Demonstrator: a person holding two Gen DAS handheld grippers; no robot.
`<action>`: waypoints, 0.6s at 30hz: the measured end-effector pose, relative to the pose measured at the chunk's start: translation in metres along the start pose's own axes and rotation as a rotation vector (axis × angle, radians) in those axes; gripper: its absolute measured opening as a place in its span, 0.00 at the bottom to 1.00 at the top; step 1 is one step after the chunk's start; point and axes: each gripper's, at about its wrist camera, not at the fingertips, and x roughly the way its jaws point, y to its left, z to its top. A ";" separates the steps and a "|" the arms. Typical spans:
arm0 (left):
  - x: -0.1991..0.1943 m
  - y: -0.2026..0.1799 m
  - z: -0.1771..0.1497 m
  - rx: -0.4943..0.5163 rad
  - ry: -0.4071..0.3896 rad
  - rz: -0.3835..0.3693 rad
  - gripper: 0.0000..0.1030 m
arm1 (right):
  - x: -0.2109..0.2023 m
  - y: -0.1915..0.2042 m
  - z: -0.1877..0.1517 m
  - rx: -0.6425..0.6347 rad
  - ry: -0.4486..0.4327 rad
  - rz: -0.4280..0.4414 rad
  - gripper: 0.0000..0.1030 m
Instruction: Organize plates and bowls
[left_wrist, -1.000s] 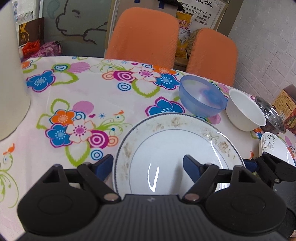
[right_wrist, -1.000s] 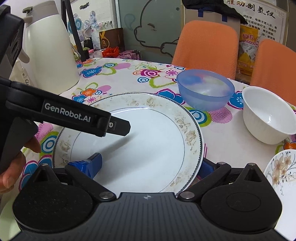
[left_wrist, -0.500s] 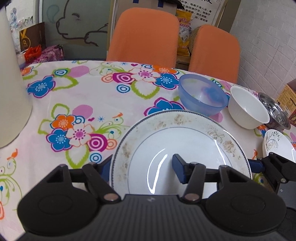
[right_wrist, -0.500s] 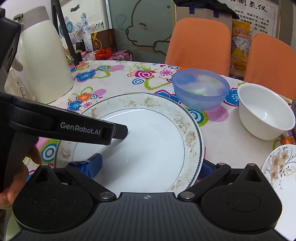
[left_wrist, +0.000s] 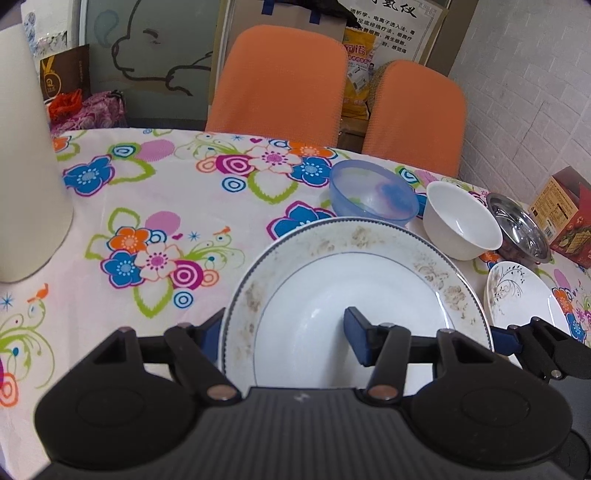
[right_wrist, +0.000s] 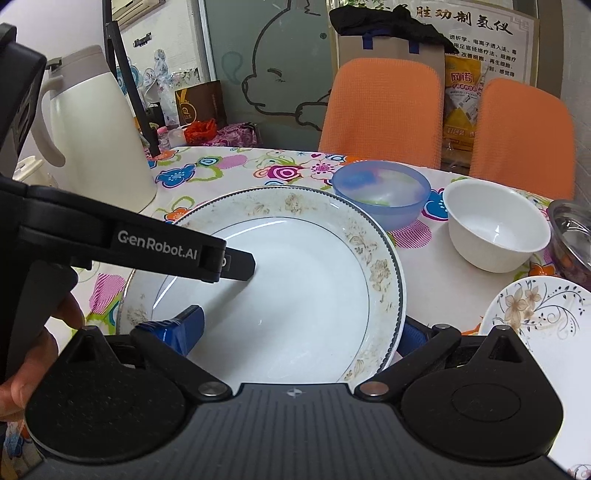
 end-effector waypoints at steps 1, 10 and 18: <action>-0.003 -0.002 -0.001 -0.003 0.004 0.004 0.53 | -0.002 0.000 -0.001 0.010 0.008 0.000 0.89; -0.039 -0.012 -0.053 -0.006 0.031 0.006 0.53 | -0.040 0.014 -0.037 0.041 0.017 0.018 0.89; -0.070 -0.015 -0.104 -0.011 0.035 0.015 0.53 | -0.074 0.035 -0.075 0.056 0.006 0.017 0.89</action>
